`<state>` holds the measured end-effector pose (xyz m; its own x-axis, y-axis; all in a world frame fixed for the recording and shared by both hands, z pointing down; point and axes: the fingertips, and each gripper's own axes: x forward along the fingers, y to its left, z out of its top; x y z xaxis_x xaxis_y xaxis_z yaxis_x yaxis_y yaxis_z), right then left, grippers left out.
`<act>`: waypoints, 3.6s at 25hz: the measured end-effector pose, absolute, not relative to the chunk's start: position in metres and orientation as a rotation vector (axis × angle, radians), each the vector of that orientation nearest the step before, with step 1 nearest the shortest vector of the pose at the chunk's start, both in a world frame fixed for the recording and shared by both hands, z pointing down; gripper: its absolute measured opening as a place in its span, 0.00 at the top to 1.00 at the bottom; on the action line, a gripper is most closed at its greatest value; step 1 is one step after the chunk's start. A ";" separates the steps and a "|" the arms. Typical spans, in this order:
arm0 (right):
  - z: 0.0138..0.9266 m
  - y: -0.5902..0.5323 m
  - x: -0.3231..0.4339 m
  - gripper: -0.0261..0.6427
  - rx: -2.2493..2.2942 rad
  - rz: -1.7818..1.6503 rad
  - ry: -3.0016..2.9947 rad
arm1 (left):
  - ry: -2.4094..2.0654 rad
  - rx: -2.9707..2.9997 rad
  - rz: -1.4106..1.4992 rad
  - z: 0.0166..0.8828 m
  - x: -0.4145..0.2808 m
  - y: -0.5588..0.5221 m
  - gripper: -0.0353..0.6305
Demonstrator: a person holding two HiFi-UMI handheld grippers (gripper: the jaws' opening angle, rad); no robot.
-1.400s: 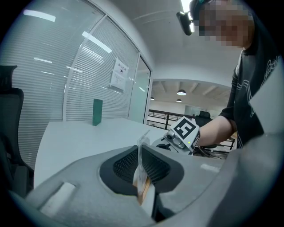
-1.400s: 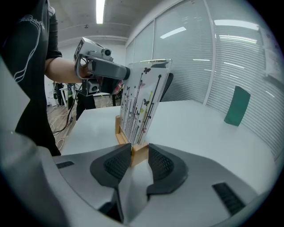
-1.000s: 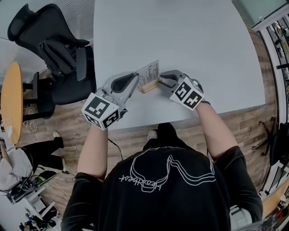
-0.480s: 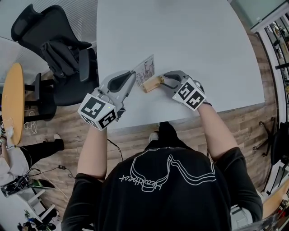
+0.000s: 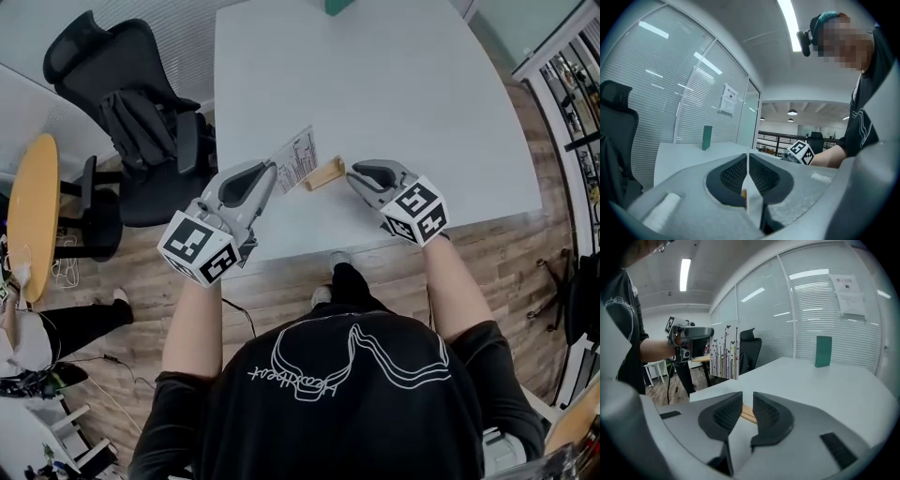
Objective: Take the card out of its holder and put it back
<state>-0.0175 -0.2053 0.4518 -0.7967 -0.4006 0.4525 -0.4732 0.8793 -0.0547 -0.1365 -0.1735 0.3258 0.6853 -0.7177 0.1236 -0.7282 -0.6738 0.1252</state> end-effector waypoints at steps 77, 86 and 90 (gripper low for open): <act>0.358 -0.137 0.028 0.95 0.602 0.735 -3.016 | -0.997 2.795 0.004 0.291 -0.107 -0.190 0.91; 0.370 -0.159 0.026 0.95 0.607 0.830 -3.000 | -0.953 2.780 0.061 0.329 -0.110 -0.221 0.91; 0.376 -0.160 0.028 0.95 0.609 0.863 -2.990 | -0.921 2.776 0.064 0.345 -0.108 -0.224 0.91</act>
